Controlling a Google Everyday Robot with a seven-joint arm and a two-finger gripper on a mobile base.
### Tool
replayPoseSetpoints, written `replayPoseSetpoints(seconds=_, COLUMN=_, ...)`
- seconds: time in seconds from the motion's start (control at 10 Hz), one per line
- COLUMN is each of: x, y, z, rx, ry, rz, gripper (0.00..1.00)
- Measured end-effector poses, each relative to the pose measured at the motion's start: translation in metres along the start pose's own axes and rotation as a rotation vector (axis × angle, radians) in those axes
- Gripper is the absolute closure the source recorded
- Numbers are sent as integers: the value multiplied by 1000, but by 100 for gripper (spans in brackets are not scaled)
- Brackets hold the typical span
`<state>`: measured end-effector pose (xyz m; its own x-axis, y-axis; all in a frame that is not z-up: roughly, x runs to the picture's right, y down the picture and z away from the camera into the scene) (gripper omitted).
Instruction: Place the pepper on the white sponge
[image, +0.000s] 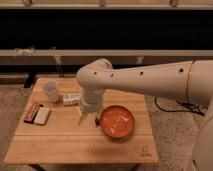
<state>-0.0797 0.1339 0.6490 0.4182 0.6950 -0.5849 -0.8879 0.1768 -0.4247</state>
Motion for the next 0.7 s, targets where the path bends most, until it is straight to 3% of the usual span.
replayPoseSetpoints(seconds=0.2, x=-6, y=-4, z=2, rx=18, ry=-2, rz=-1, gripper=35)
replayPoseSetpoints(seconds=0.4, x=-29, y=-12, z=14, rx=28, ry=-6, rz=5, gripper=35)
replayPoseSetpoints(seconds=0.7, x=-77, y=-38, z=59, rx=36, ry=0, rz=8, gripper=35)
